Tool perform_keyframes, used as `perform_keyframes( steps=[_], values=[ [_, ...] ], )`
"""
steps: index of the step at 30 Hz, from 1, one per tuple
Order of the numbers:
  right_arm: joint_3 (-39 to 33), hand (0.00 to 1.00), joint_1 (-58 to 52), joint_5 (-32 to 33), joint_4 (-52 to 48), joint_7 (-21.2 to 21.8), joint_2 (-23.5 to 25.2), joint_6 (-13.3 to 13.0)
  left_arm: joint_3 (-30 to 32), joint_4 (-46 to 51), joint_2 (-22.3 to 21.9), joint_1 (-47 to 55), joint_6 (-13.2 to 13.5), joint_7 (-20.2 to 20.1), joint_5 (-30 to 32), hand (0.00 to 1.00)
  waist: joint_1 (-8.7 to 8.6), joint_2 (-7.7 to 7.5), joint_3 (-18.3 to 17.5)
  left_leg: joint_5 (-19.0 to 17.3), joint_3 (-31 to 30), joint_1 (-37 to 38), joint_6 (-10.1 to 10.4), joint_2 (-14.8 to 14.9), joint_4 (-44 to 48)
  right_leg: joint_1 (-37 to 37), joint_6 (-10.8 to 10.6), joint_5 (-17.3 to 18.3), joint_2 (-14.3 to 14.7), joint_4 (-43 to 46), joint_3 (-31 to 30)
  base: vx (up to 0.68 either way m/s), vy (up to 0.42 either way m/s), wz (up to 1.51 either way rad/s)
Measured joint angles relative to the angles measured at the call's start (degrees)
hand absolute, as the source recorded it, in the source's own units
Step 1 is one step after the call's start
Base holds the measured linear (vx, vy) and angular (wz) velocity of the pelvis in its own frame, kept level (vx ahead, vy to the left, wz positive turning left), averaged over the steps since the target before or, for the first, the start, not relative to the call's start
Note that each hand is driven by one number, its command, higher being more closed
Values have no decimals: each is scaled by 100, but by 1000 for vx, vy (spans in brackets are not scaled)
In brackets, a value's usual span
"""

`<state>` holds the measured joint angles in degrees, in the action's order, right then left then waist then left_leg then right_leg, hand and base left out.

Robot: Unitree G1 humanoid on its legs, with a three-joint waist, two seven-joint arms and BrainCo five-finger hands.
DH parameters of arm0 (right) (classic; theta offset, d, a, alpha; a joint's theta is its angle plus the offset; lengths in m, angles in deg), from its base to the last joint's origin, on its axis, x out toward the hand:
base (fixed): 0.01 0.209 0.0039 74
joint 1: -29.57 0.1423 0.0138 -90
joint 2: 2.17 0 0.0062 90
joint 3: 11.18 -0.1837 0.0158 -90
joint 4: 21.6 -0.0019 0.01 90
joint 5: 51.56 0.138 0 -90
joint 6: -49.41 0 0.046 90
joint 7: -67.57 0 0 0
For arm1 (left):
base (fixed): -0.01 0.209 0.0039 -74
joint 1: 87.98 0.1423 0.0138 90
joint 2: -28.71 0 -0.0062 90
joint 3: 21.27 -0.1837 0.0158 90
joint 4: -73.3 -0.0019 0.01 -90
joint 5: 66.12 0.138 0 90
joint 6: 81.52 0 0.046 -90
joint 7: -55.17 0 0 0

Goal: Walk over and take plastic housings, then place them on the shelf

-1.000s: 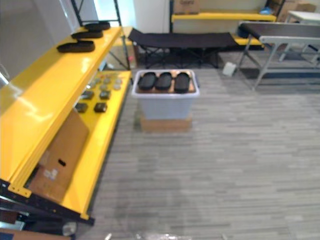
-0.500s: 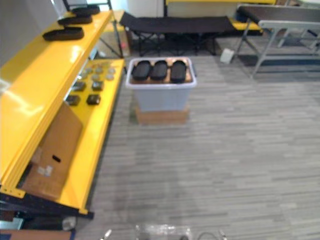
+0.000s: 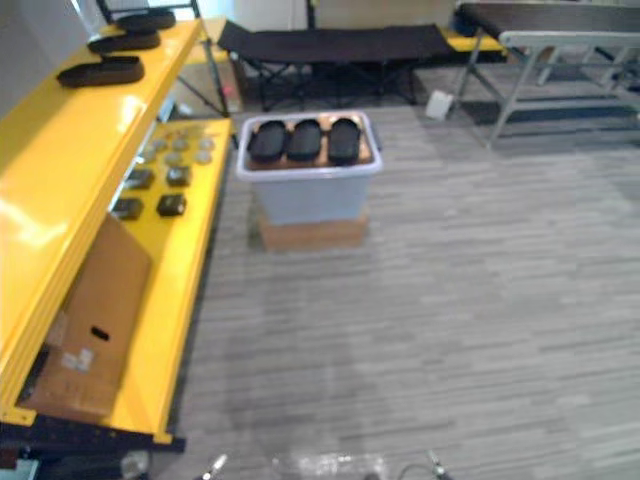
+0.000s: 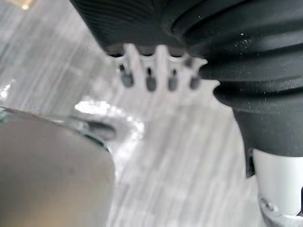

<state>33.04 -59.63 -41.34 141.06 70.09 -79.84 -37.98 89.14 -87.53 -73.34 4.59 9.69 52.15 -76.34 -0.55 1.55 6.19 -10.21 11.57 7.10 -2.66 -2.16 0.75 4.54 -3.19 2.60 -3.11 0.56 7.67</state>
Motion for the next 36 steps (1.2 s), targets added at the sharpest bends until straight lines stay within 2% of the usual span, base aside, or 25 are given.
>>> perform_keyframes(
  steps=[2, 3, 4, 7, 10, 12, 13, 14, 15, 16, 17, 18, 20, 23, 25, 26, 27, 28, 29, 30, 32, 33, 34, 35, 36],
  values=[
    [3, 0, 49, -42, -33, -1, -52, 0, -250, -7, -17, -39, -2, -13, 2, 0, -7, 185, 157, -23, 34, 102, -23, 118, 32, -665, 85, 293, 9, 1522, 6, -48, 44, -10],
    [40, 0, 59, -41, -54, -1, -30, 2, -346, -6, 14, -37, -8, -23, 6, 0, -35, 212, 247, -23, 101, 228, -25, 170, 22, -1131, 153, 413, -51, 2558, 28, -23, 75, -12],
    [109, 0, 38, -38, -38, 1, -1, 6, -377, -10, 64, 0, -16, -21, 15, 0, -35, 197, 267, -45, 135, 352, -46, 148, -15, -1364, 178, 553, -160, 3042, 100, 6, 78, -12],
    [337, 0, 52, -35, -14, 4, 31, 7, -533, -7, 135, -75, -9, -10, 43, 0, -52, 81, 310, -85, 174, 374, -13, 189, -51, -1754, 75, 580, -195, 2331, 286, 63, 58, -9],
    [478, 0, -66, -31, -18, 6, 98, 2, -533, 18, 138, -259, 5, -41, -63, 0, -119, -30, 361, -222, 125, 467, 176, 252, -55, -1997, -63, -114, -172, 892, 254, 168, -42, 9],
    [474, 0, -310, -32, -27, 21, 215, 0, -449, 212, 113, -276, 39, -43, -126, 0, -233, -143, 343, -571, -42, 589, 345, 290, 63, -2157, -7, -361, -210, 834, 12, 272, -166, 35],
    [413, 0, -383, -22, -30, 35, 224, 3, -377, 273, 47, -276, 77, -44, -145, 0, -248, -115, 339, -704, -103, 615, 361, 357, 136, -2203, 104, -499, -189, 1046, 10, 418, -294, 56],
    [247, 0, -527, -26, -52, 64, 206, 2, -233, 387, -108, -272, 140, -44, -297, 0, -342, 27, 299, -940, -252, 639, 442, 585, 274, -2303, 218, -513, -74, 1552, 117, 421, -276, 59],
    [169, 0, -643, -23, -126, 88, 149, 4, -114, 440, -248, -263, 163, -50, -330, 0, -370, 191, 258, -1054, -330, 700, 554, 854, 382, -2260, 289, -244, 77, 1811, 282, 470, -264, 58],
    [103, 0, -733, -31, -197, 111, 151, 1, -69, 445, -321, -224, 181, -59, -332, 0, -333, 291, 205, -1052, -379, 633, 647, 957, 710, -2226, 308, -71, 172, 1871, 356, 437, -214, 28],
    [31, 0, -747, -29, -247, 125, 152, -2, 102, 494, -389, -243, 201, -83, -330, 0, -319, 256, 214, -1028, -534, 126, 727, 1107, 1957, -2125, 373, 131, 231, 1958, 389, 640, -346, 18],
    [-11, 0, -703, -14, -305, 130, 175, -4, 192, 517, -440, -243, 198, -97, -338, 0, -315, 240, 266, -662, -844, -639, 1026, 1252, 3826, -1748, 520, 256, 299, 1863, 491, 632, -360, 10],
    [4, 0, -652, 35, -305, 125, 118, -6, 219, 516, -433, -183, 195, -103, -342, 0, -204, 198, 340, -533, -904, -1144, 1224, 1388, 5326, -983, 608, 322, 458, 1424, 497, 565, -237, 2],
    [145, 0, -576, 97, -427, 100, 119, -10, 457, 674, -435, -138, 209, -78, -333, 0, -85, 91, 380, -595, -448, -1805, 1002, 1484, 5740, -98, 620, 330, 477, 732, 479, 429, -129, 2],
    [10, 0, -294, 128, -428, 82, 76, -38, 593, 675, -439, -139, 243, -64, -347, 0, 94, 67, 407, -694, -157, -2317, 824, 1327, 4725, 265, 616, 330, 404, 383, 331, 439, -17, -32],
    [-20, 0, -139, 131, -450, 37, 75, -59, 653, 694, -427, -130, 247, -51, -382, 0, 181, 13, 431, -651, -156, -2452, 733, 1095, 3703, 426, 549, 375, 280, 243, 241, 455, 105, -43],
    [-2, 0, -58, 131, -530, -3, 89, -111, 742, 738, -449, -112, 250, -44, -373, 0, 226, -20, 450, -351, -186, -2492, 674, 908, 2558, 608, 419, 472, 150, 133, 178, 455, 136, -33],
    [59, 0, -56, 131, -608, -12, 98, -132, 795, 766, -477, -97, 249, -45, -364, 0, 232, -15, 450, -175, -186, -2511, 673, 863, 2050, 692, 350, 545, 109, 90, 174, 384, 173, -17],
    [242, 0, -92, 130, -710, -19, 73, -165, 853, 783, -507, -57, 257, -48, -336, 0, 261, 29, 432, 219, -183, -2566, 639, 858, 1468, 840, 271, 772, 70, 59, 172, 318, 186, -14],
    [391, 0, -97, 130, -726, -21, 96, -166, 888, 780, -465, -4, 255, -41, -316, 0, 310, -34, 397, 527, -130, -2538, 572, 803, 1601, 919, 267, 976, -27, 140, 128, 435, 281, -13],
    [470, 0, -235, 123, -734, -14, 292, -165, 1082, 755, -353, 128, 235, -50, -268, 0, 347, -339, 170, 564, -125, -2507, 299, 437, 1918, 877, 543, 1420, -383, 744, -29, 525, 256, -15],
    [463, 0, -246, 125, -715, -13, 312, -166, 1094, 732, -336, 159, 238, -51, -268, 0, 322, -422, 141, 512, -134, -2502, 212, 390, 1956, 810, 473, 1397, -422, 973, -81, 572, 215, 2],
    [425, 0, -224, 77, -652, -7, 400, -166, 1017, 622, -202, 172, 223, -47, -224, 0, 295, -420, 124, 324, -166, -2294, 94, 337, 1969, 240, -50, 1139, -529, 2435, -235, 551, 236, 14],
    [442, 0, -188, 14, -580, -6, 476, -164, 842, 615, -143, 169, 195, -41, -220, 0, 294, -482, 210, 167, -193, -2041, 47, 350, 1955, -360, -919, 646, -564, 3890, -513, 655, 276, 22],
    [487, 0, -178, -14, -526, 4, 520, -162, 733, 617, -61, 153, 180, -38, -219, 0, 291, -516, 292, 38, -208, -1804, 35, 343, 1957, -707, -1149, 515, -579, 4760, -636, 646, 235, 20]
  ],
)
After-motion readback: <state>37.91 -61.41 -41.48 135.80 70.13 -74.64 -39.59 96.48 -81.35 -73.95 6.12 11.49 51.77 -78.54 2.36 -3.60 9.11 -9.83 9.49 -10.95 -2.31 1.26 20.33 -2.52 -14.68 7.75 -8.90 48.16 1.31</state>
